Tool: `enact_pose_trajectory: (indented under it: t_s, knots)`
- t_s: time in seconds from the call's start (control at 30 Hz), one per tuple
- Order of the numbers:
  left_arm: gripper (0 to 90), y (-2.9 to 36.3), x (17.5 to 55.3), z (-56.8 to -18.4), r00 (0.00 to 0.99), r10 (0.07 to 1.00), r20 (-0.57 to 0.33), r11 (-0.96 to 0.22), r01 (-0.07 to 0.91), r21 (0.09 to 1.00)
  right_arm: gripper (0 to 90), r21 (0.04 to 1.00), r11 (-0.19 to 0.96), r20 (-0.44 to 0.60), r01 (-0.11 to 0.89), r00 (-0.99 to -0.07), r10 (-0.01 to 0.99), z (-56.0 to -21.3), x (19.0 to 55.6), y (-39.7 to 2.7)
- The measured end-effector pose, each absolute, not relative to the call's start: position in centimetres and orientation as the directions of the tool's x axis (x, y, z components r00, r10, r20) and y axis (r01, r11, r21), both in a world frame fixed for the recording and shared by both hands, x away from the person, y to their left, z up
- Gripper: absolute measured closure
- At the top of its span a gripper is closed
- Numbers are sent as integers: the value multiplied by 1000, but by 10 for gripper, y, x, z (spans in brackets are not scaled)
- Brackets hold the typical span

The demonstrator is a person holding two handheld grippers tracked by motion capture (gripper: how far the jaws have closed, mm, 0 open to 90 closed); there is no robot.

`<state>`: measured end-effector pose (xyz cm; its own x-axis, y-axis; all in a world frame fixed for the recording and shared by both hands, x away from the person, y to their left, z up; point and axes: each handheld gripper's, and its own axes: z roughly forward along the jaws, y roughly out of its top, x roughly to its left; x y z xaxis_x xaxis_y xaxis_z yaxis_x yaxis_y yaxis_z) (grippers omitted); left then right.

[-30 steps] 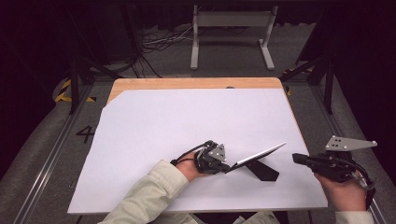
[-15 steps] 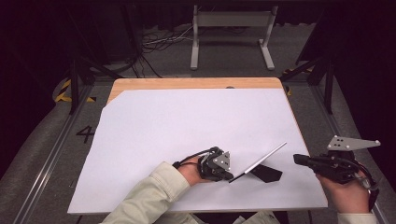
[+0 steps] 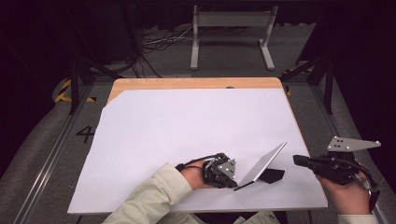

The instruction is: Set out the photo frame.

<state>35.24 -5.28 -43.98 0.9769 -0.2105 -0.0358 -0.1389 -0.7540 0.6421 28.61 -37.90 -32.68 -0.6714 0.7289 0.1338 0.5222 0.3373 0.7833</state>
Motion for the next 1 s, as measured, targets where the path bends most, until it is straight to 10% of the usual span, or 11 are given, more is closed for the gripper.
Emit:
enact_pose_trajectory:
  t_s: [1.0]
  knots:
    - [900, -75, 330, -441, 947, -316, -53, -735, -209, 645, 854, 794, 348, 123, 499, -692, 711, -320, 279, -373]
